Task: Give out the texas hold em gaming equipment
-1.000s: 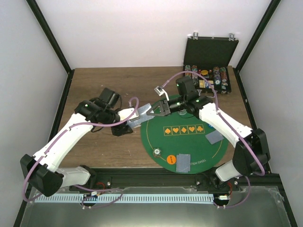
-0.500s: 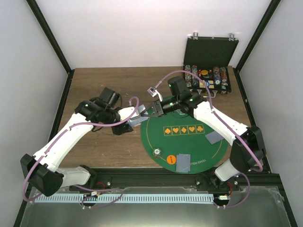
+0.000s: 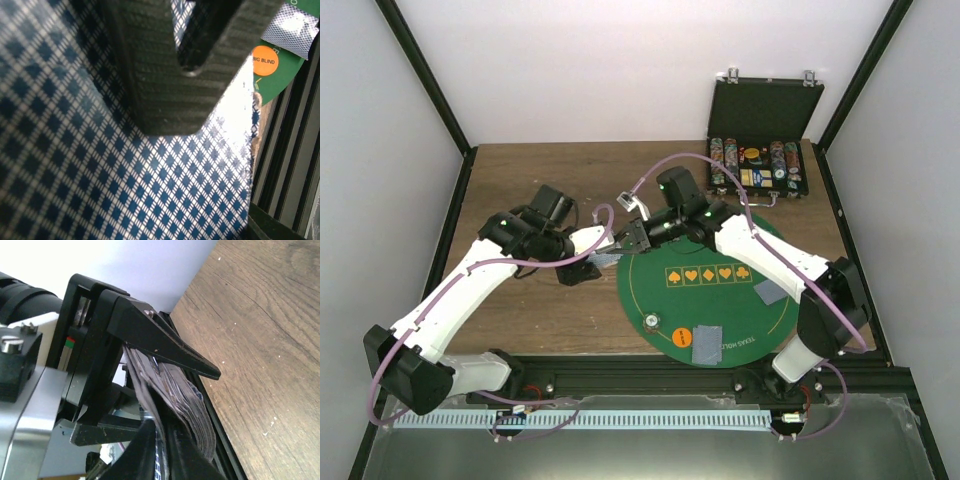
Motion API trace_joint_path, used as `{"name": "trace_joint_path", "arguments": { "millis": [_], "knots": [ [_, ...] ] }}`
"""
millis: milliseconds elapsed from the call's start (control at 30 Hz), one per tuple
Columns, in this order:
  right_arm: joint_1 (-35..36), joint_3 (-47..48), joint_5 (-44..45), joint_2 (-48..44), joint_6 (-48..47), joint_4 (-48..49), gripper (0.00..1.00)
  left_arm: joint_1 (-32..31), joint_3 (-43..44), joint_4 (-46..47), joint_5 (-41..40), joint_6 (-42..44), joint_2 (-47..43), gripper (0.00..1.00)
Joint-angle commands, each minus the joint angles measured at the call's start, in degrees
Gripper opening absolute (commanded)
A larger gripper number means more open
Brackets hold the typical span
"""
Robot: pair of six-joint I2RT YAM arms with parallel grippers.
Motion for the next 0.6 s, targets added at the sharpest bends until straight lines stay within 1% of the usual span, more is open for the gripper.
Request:
{"name": "trace_joint_path", "arguments": {
  "millis": [0,100,233,333,400,567],
  "knots": [
    [0.68,2.38,3.03,-0.64,-0.66,-0.27,0.16,-0.18,1.24,1.44,0.7,-0.02,-0.3,0.54],
    [0.68,2.7,5.55,-1.12,-1.89,-1.87,0.25,-0.2,1.2,1.44,0.94,0.16,-0.48,0.53],
    [0.68,3.81,9.25,-1.52,-3.68,-4.92,0.29,-0.17,1.26,1.26,1.26,0.34,-0.4,0.52],
    [0.6,4.82,12.17,-1.95,-5.34,-7.44,0.29,-0.14,1.02,1.22,1.29,0.36,-0.48,0.52],
    [0.59,5.13,14.22,-2.22,-6.13,-8.74,0.27,-0.14,0.88,1.21,1.29,0.49,-0.57,0.52],
    [0.59,5.81,16.23,-2.66,-7.09,-10.93,0.25,-0.18,0.94,1.17,1.31,0.54,-0.66,0.52]
  ]
}}
